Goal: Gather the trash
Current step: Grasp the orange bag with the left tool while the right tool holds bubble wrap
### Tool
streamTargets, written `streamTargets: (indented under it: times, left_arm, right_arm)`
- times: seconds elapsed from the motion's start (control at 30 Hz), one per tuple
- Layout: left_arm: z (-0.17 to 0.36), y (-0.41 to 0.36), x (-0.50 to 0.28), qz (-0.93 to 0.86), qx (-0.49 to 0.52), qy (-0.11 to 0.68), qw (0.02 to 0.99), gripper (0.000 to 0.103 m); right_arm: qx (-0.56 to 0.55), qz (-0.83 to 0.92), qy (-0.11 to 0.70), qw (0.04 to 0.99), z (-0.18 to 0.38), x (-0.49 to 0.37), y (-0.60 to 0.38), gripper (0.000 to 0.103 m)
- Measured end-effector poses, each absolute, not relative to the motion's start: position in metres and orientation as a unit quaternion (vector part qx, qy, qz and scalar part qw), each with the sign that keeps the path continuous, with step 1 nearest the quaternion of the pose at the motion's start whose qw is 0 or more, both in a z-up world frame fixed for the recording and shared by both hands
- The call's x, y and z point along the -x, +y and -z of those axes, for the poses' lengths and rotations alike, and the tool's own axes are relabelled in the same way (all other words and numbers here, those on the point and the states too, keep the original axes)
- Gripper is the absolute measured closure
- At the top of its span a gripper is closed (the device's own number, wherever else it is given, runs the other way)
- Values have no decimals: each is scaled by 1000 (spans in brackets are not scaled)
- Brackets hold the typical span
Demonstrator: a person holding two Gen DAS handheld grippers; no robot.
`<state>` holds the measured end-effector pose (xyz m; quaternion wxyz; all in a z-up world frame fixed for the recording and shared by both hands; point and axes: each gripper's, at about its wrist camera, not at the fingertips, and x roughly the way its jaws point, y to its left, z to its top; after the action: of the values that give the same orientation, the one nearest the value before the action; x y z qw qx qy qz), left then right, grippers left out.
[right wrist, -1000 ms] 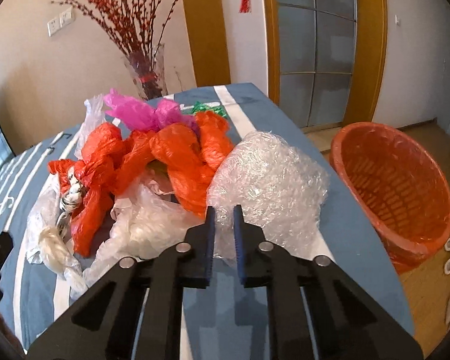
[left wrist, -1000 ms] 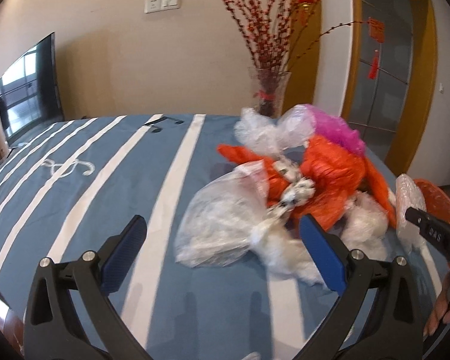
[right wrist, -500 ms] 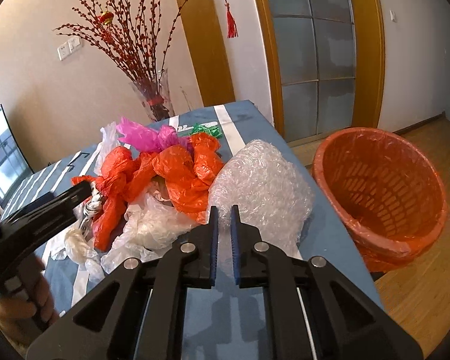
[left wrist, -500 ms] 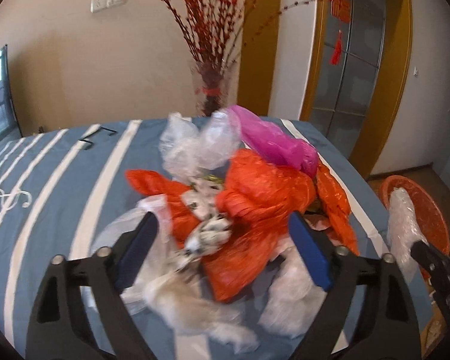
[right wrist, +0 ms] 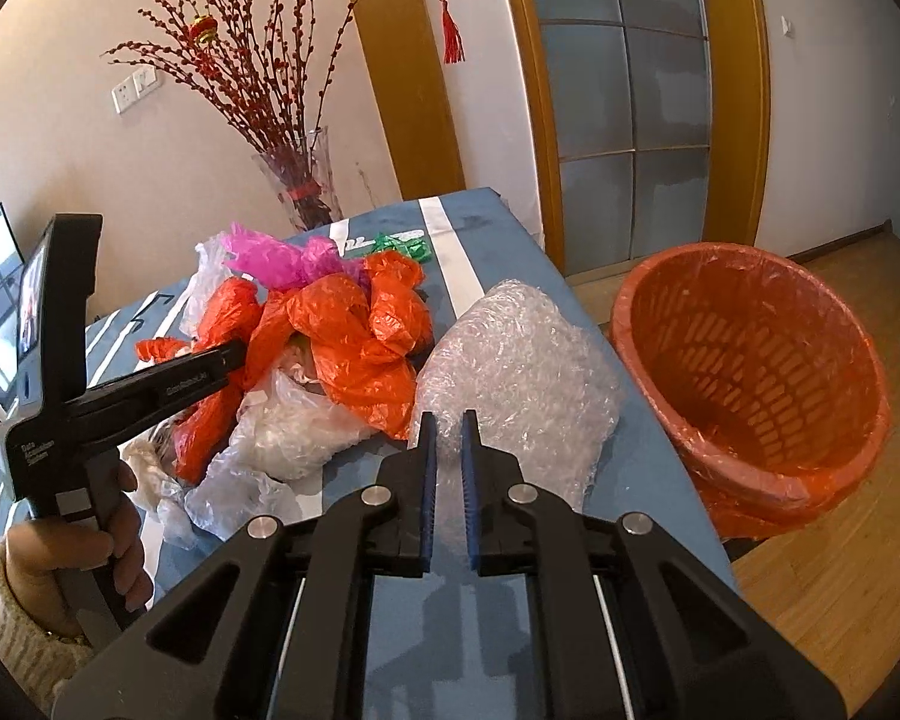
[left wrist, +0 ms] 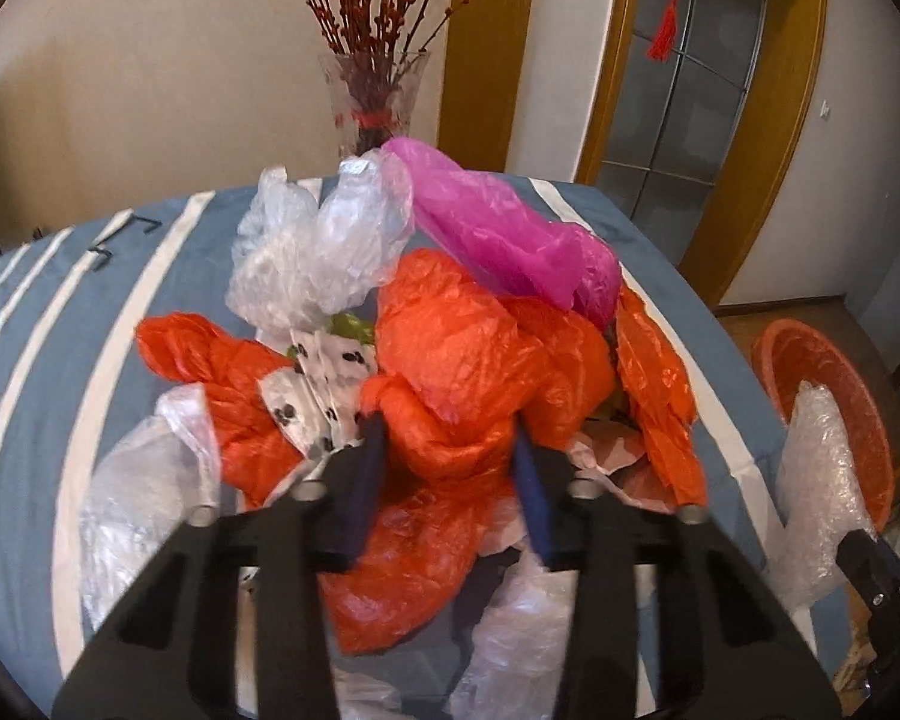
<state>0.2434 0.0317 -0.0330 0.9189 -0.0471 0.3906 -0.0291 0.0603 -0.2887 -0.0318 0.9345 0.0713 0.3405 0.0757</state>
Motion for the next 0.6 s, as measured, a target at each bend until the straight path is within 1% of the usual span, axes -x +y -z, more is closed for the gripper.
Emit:
streamTargets:
  times: [0.13, 0.33, 0.6]
  left_arm:
    - [26, 42, -238, 49, 66, 386, 919, 78]
    - [2, 49, -221, 72, 76, 368, 924, 79]
    - [-34, 39, -196, 106, 79, 342, 930, 79]
  right_arm:
    - [-72, -78, 335, 936, 26, -59, -291, 94]
    - [-73, -86, 314, 943, 8, -52, -295, 95]
    - [-73, -96, 294, 948, -9, -44, -301, 95]
